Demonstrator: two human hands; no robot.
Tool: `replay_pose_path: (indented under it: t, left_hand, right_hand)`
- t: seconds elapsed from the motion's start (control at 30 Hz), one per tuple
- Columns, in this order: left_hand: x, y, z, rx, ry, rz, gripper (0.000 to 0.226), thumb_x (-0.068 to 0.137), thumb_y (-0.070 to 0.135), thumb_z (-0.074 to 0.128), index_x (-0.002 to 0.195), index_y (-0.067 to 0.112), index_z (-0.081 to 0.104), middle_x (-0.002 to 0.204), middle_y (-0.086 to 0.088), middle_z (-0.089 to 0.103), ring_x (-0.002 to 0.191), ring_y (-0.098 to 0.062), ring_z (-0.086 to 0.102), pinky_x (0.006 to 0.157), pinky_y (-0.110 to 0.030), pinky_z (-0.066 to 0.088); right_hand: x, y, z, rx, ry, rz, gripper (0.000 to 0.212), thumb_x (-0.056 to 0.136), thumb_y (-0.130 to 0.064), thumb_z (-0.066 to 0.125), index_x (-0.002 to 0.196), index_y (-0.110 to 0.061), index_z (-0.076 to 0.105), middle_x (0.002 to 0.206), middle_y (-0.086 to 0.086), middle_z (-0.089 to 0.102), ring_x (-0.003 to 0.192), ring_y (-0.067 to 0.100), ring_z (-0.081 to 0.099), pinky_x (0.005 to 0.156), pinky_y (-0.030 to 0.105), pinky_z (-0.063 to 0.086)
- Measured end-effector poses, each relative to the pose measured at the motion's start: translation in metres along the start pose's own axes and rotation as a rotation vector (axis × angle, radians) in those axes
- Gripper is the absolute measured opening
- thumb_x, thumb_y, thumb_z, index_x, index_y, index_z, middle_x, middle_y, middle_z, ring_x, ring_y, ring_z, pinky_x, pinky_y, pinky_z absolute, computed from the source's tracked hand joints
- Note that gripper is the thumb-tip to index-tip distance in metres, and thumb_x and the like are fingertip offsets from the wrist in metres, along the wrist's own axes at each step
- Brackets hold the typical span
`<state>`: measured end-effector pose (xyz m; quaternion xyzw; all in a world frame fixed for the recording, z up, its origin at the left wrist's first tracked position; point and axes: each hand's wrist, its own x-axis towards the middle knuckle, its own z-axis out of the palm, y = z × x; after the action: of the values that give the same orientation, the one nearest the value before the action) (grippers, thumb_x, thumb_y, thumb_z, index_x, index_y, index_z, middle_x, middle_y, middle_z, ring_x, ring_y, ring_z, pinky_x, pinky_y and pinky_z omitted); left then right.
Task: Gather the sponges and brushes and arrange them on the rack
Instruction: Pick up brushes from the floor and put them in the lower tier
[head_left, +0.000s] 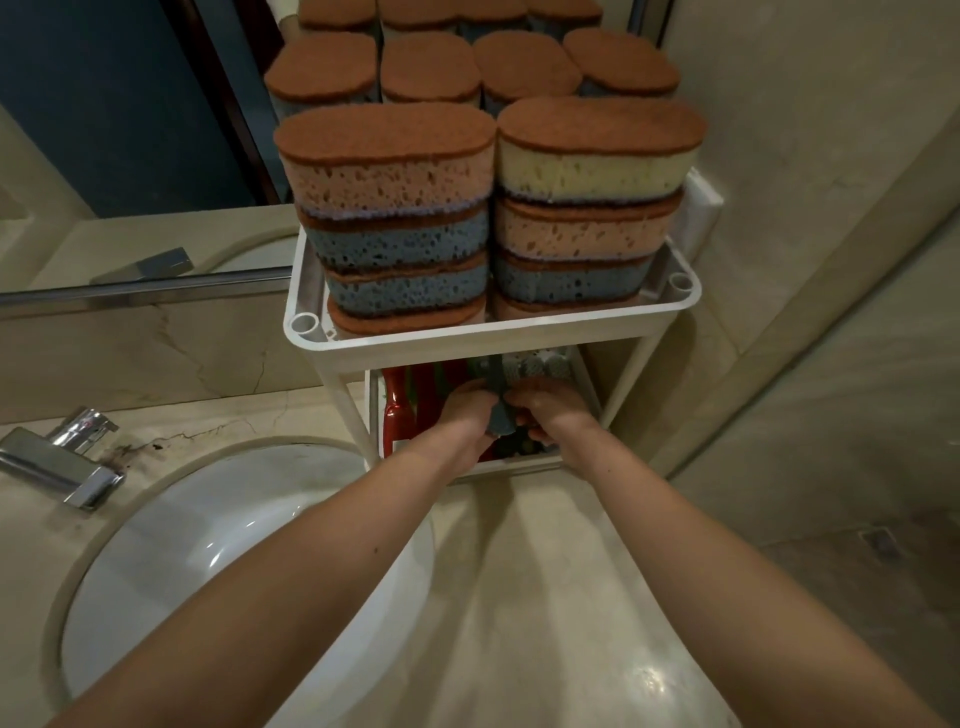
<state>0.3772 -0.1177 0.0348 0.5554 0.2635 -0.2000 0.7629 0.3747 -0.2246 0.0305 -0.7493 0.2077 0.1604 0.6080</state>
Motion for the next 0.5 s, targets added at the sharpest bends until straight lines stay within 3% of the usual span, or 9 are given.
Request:
replay_pose_path:
  t: [0.07,0.13,0.2,0.37,0.5]
  left_hand:
    - [0.001,-0.002,0.003,0.01,-0.022,-0.014,0.033,0.1,0.006,0.038,0.13,0.009,0.051,0.133,-0.016,0.054,0.121,-0.032,0.052,0.105,-0.043,0.043]
    - [0.004,-0.005,0.002,0.039,-0.046,-0.018,0.038,0.1,0.008,0.038,0.136,0.013,0.047,0.14,-0.012,0.05,0.129,-0.027,0.046,0.109,-0.038,0.037]
    - [0.007,-0.008,0.001,0.058,-0.048,-0.026,0.043,0.101,0.008,0.037,0.143,0.013,0.039,0.146,-0.009,0.043,0.136,-0.024,0.039,0.111,-0.036,0.032]
    - [0.011,-0.009,-0.002,0.045,-0.033,-0.053,0.043,0.101,0.008,0.036,0.144,0.014,0.039,0.146,-0.007,0.044,0.132,-0.021,0.043,0.105,-0.033,0.037]
    - [0.007,-0.006,-0.003,0.059,-0.043,-0.063,0.039,0.101,0.011,0.039,0.14,0.015,0.044,0.127,-0.004,0.054,0.117,-0.017,0.052,0.09,-0.029,0.042]
  right_hand:
    - [0.004,0.0,-0.005,-0.062,0.05,-0.017,0.007,0.094,-0.022,0.058,0.088,-0.023,0.062,0.089,-0.001,0.063,0.076,0.013,0.057,0.059,0.021,0.043]
    - [0.009,0.001,-0.011,-0.3,0.108,-0.072,0.014,0.098,-0.02,0.052,0.105,-0.017,0.064,0.104,0.003,0.061,0.096,0.02,0.06,0.074,0.024,0.045]
    - [0.013,0.003,-0.015,-0.515,0.188,-0.097,0.02,0.098,-0.016,0.049,0.111,-0.011,0.064,0.114,0.009,0.063,0.106,0.027,0.059,0.079,0.028,0.044]
    - [0.021,0.012,-0.013,-0.638,0.154,-0.018,0.016,0.097,-0.017,0.05,0.098,-0.009,0.064,0.105,0.013,0.066,0.091,0.024,0.06,0.074,0.03,0.046]
    - [0.027,0.016,-0.011,-0.619,0.125,-0.004,0.017,0.095,-0.017,0.056,0.099,-0.007,0.069,0.102,0.012,0.068,0.092,0.025,0.064,0.077,0.03,0.051]
